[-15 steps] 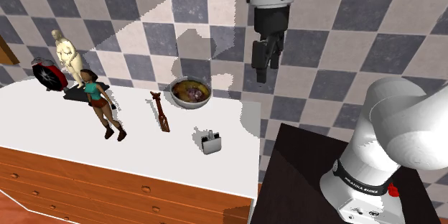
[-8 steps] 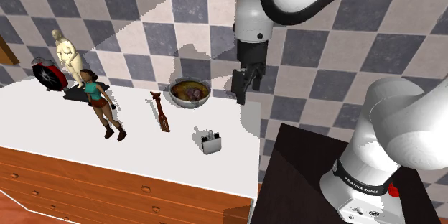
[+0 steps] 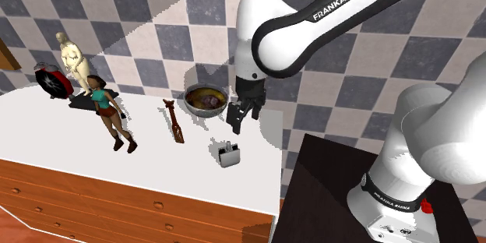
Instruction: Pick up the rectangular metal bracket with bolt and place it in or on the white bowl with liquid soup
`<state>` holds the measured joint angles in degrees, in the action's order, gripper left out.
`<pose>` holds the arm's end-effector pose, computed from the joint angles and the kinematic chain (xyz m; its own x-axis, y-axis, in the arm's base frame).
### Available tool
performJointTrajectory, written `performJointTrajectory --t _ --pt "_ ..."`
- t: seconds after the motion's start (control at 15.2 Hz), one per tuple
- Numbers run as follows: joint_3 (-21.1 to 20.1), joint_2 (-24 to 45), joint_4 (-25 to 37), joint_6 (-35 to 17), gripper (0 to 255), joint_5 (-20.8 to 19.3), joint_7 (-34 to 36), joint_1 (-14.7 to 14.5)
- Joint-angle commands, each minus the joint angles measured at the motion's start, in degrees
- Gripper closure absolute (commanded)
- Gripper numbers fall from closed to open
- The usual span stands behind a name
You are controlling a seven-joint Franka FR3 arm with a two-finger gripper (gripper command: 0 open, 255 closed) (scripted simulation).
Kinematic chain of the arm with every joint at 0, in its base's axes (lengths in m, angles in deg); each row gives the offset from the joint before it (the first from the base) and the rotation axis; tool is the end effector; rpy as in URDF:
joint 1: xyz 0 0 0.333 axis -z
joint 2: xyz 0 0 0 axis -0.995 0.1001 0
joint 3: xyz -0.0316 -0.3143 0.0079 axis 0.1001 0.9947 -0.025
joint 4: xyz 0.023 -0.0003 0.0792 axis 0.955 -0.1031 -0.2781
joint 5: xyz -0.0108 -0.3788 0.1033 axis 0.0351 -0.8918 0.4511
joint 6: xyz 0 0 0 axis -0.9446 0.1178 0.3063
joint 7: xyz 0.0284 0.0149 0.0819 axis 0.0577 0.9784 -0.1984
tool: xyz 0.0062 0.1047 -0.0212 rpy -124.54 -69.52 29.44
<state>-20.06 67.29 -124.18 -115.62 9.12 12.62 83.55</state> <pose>0.4024 0.0342 0.3738 0.9783 -0.2059 0.0249 -0.2034 -0.9759 -0.0788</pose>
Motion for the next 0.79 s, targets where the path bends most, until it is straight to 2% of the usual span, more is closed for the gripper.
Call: performJointTrajectory --t 0.0,0.13,0.73 --pt "-0.5 5.0 0.7 -5.7 0 0.8 0.7 -0.3" --pt "-0.8 9.7 1.6 -10.6 0 1.4 1.0 -0.5" --pt "-1.2 16.6 1.0 -18.5 0 2.3 0.7 -0.9"
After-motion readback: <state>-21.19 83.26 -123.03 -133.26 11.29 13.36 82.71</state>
